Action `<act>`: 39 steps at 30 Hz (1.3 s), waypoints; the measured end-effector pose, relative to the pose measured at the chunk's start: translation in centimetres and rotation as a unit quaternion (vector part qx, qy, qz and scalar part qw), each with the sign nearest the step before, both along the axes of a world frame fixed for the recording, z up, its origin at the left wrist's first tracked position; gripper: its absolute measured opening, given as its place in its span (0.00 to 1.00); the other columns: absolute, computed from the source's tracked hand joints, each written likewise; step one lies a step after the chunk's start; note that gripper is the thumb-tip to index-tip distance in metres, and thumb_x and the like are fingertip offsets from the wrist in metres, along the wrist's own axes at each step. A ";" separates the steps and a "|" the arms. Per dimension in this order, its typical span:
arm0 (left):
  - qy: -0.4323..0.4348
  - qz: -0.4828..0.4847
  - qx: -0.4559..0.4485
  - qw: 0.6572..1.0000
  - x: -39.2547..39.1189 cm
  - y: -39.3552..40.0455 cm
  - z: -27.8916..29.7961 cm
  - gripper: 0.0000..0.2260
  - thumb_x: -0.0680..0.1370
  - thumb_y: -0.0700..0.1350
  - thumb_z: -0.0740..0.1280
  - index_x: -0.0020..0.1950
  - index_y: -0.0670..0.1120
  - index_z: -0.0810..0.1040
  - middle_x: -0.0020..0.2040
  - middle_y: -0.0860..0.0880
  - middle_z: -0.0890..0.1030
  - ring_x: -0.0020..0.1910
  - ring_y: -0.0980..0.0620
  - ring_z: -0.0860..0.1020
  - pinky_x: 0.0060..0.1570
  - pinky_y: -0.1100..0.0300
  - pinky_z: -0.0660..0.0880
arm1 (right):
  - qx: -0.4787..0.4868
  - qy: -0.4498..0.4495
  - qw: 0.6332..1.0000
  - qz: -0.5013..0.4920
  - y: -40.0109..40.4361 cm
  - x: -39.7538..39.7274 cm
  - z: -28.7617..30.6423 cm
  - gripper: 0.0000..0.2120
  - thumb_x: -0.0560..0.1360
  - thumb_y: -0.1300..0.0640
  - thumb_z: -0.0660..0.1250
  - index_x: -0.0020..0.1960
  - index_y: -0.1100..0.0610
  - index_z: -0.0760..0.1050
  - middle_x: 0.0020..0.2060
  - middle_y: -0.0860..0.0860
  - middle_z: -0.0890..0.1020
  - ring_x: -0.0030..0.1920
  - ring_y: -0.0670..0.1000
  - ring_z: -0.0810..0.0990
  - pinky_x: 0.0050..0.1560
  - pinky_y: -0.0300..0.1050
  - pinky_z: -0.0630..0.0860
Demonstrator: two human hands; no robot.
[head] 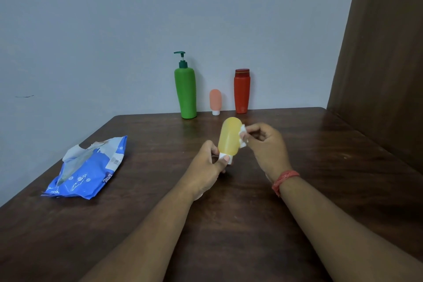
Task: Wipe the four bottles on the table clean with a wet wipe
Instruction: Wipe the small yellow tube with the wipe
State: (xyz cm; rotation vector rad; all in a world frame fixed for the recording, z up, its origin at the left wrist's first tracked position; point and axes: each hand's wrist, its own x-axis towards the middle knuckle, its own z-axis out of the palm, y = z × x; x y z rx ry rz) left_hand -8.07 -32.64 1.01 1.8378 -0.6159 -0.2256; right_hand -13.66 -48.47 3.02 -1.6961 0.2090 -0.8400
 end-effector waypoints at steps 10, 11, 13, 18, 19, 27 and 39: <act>-0.035 0.014 0.007 0.999 -0.2 0.0 -0.2 0.13 0.79 0.43 0.70 0.44 0.53 0.67 0.52 0.44 0.80 0.55 0.40 0.80 0.56 0.40 0.76 | -0.304 -0.075 0.944 -0.102 -1.3 -0.2 -0.2 0.08 0.73 0.66 0.72 0.51 0.59 0.83 0.49 0.49 0.83 0.51 0.48 0.80 0.53 0.42 0.77; -0.029 0.018 0.001 0.999 -0.1 0.1 -0.3 0.12 0.79 0.43 0.70 0.44 0.52 0.67 0.51 0.45 0.80 0.54 0.42 0.81 0.56 0.40 0.76 | -0.331 -0.073 0.934 -0.114 -1.2 0.0 -0.2 0.08 0.73 0.66 0.72 0.51 0.60 0.83 0.49 0.51 0.83 0.52 0.52 0.80 0.53 0.43 0.76; -0.016 0.020 -0.012 1.000 0.0 0.1 -0.4 0.13 0.78 0.44 0.71 0.42 0.55 0.68 0.52 0.45 0.81 0.54 0.44 0.81 0.58 0.40 0.76 | -0.366 -0.063 0.919 -0.130 -1.2 0.1 -0.3 0.08 0.73 0.66 0.72 0.52 0.60 0.83 0.50 0.53 0.83 0.53 0.54 0.79 0.53 0.41 0.72; 0.013 0.035 -0.057 0.998 -0.1 0.1 -0.1 0.10 0.79 0.45 0.70 0.46 0.49 0.69 0.51 0.42 0.83 0.51 0.43 0.83 0.57 0.44 0.76 | -0.373 -0.038 0.924 -0.076 0.0 0.0 -0.8 0.07 0.74 0.64 0.72 0.51 0.59 0.83 0.47 0.52 0.81 0.48 0.49 0.79 0.47 0.31 0.69; 0.014 0.035 -0.059 0.998 -0.1 0.1 -0.1 0.10 0.80 0.45 0.70 0.46 0.48 0.68 0.50 0.41 0.83 0.51 0.43 0.83 0.57 0.44 0.76 | -0.370 -0.039 0.926 -0.065 0.3 0.1 -0.8 0.06 0.74 0.64 0.72 0.51 0.60 0.83 0.46 0.53 0.80 0.47 0.48 0.79 0.46 0.30 0.69; -0.047 0.003 0.014 0.999 -0.5 -0.2 -0.1 0.11 0.78 0.51 0.70 0.46 0.53 0.67 0.54 0.45 0.79 0.54 0.41 0.80 0.55 0.40 0.76 | -0.224 -0.054 0.964 -0.129 -0.6 0.0 -0.1 0.06 0.74 0.65 0.72 0.51 0.59 0.83 0.46 0.44 0.79 0.48 0.46 0.80 0.50 0.34 0.76; -0.027 -0.006 -0.001 1.000 -0.4 -0.2 -0.2 0.11 0.75 0.54 0.69 0.46 0.53 0.67 0.54 0.42 0.80 0.55 0.38 0.80 0.57 0.38 0.75 | -0.163 -0.067 0.979 -0.100 -0.6 0.0 -0.2 0.06 0.74 0.64 0.72 0.47 0.54 0.82 0.43 0.39 0.79 0.46 0.38 0.79 0.46 0.32 0.76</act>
